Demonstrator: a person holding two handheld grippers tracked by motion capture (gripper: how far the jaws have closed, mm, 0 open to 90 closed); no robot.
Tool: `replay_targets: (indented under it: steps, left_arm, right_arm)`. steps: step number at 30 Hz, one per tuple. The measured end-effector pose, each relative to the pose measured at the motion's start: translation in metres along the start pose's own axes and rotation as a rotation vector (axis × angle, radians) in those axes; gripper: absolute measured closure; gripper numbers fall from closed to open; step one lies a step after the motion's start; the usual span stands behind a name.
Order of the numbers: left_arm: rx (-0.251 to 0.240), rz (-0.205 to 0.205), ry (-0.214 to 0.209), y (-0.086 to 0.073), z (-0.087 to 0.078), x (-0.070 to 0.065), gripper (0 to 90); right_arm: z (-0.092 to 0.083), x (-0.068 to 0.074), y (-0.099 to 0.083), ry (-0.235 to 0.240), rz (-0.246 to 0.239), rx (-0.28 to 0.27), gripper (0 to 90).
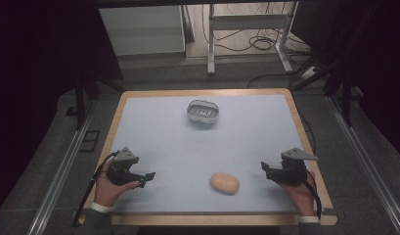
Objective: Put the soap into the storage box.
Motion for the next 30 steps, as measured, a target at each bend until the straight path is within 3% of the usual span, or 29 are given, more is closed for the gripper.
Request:
replay_targets:
  steps: [11, 18, 26, 30]
  left_arm:
    - [0.024, 0.004, 0.005, -0.001, 0.006, 0.0, 9.2]
    - [0.011, 0.0, 0.012, -0.001, 0.004, 0.001, 9.4]
    - [0.023, -0.001, 0.011, -0.001, 0.006, 0.0, 9.3]
    - [0.001, -0.003, 0.003, 0.0, 0.0, 0.001, 9.4]
  right_arm:
    - [-0.005, -0.004, 0.001, 0.004, 0.008, -0.004, 15.8]
    - [-0.008, -0.003, 0.003, 0.015, -0.003, -0.005, 16.2]
    - [-0.008, 0.002, 0.006, 0.039, -0.012, 0.015, 17.7]
    - [-0.005, 0.007, 0.008, 0.044, -0.025, 0.032, 17.9]
Point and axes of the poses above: each handheld gripper's, and its own axes: z roughly forward along the jaws, y roughly out of its top, x roughly to its left, the point moved 2 cm from there along z, roughly forward along the jaws, and after that the axes turned 3 degrees about -z, right-handed, at the moved point
